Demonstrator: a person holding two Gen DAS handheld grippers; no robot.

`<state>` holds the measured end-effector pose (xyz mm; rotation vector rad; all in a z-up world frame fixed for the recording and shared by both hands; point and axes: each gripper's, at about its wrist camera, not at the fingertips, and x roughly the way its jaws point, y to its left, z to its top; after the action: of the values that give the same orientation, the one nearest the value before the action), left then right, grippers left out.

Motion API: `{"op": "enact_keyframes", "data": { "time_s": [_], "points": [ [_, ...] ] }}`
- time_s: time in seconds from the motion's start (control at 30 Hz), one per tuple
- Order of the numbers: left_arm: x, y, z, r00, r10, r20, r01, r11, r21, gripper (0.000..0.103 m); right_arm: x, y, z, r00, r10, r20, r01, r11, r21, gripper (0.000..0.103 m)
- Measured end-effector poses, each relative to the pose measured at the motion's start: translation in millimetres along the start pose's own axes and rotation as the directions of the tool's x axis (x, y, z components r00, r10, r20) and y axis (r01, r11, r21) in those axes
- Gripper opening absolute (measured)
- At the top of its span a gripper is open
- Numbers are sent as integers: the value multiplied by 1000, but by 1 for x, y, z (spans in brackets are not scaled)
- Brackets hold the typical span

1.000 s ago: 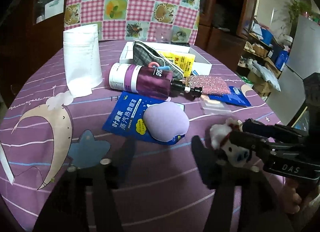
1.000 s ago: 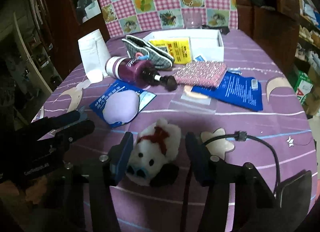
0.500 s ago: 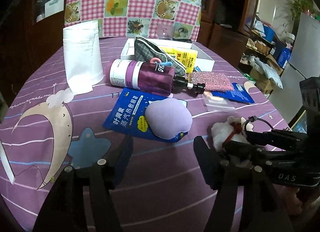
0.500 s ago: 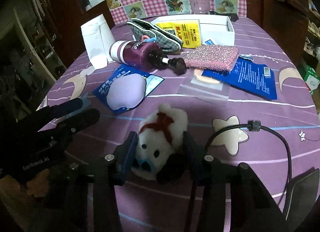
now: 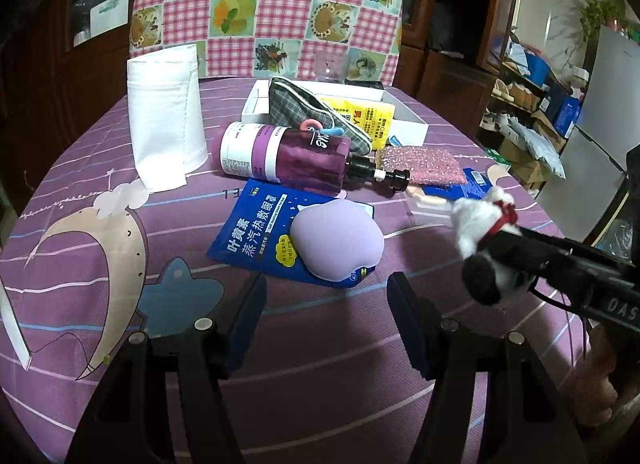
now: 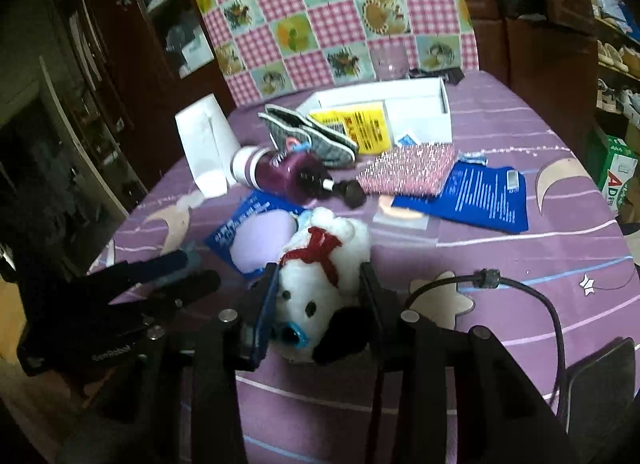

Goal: Organize soft objects
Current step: 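Grasp the lavender soft pad with the left tool while the right holds the plush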

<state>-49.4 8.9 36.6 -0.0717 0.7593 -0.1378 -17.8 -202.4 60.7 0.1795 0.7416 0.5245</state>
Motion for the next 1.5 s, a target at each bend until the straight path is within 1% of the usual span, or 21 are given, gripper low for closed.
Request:
{"op": "enact_keyframes", "data": {
  "time_s": [0.13,0.2,0.3,0.53,0.7,0.87,0.97,1.13,1.2,1.23,1.27,1.33,1.4,1.5],
  "points": [
    [-1,1,1,1000,-2,7,2,1000,-4,63,-5,0,1,999,1,34,-2,1000,5,41],
    [-1,2,1,1000,0,12,0,1000,-6,63,-4,0,0,999,-15,29,15,1000,4,41],
    [-2,3,1,1000,-7,17,8,1000,-13,63,1,0,-1,998,-61,17,61,998,-3,41],
    [-1,4,5,998,-43,49,44,999,-25,63,0,-2,-1,997,-77,30,77,997,-6,41],
    [8,4,16,998,-62,26,64,996,-62,63,-2,-1,-1,996,-85,37,85,996,-11,41],
    [23,-7,25,999,-14,-31,12,998,-54,63,-6,3,-3,990,-124,67,127,991,-33,41],
    [29,-12,28,999,27,-31,-29,999,-44,63,-9,2,-3,986,-143,82,146,989,-34,41],
    [38,-16,31,999,32,-30,-33,999,-34,63,-5,-5,-2,988,-144,53,145,989,-9,41],
    [42,-20,32,999,37,-33,-38,999,-10,63,-4,-6,-2,989,-143,44,143,990,3,41],
    [44,-21,32,999,39,-34,-39,999,1,62,-4,-8,-1,989,-142,40,142,990,10,41],
    [46,-23,32,998,43,-35,-42,999,15,56,-4,-9,-1,989,-141,37,141,990,16,41],
    [50,-27,31,997,60,-40,-58,998,40,49,-3,-10,-1,990,-140,31,139,990,23,41],
    [55,-29,30,995,87,-39,-85,994,62,46,-2,-11,-1,990,-136,24,136,990,29,41],
    [60,-32,29,994,101,-48,-96,991,92,46,-1,-11,-1,991,-132,20,132,991,31,41]
  ]
}}
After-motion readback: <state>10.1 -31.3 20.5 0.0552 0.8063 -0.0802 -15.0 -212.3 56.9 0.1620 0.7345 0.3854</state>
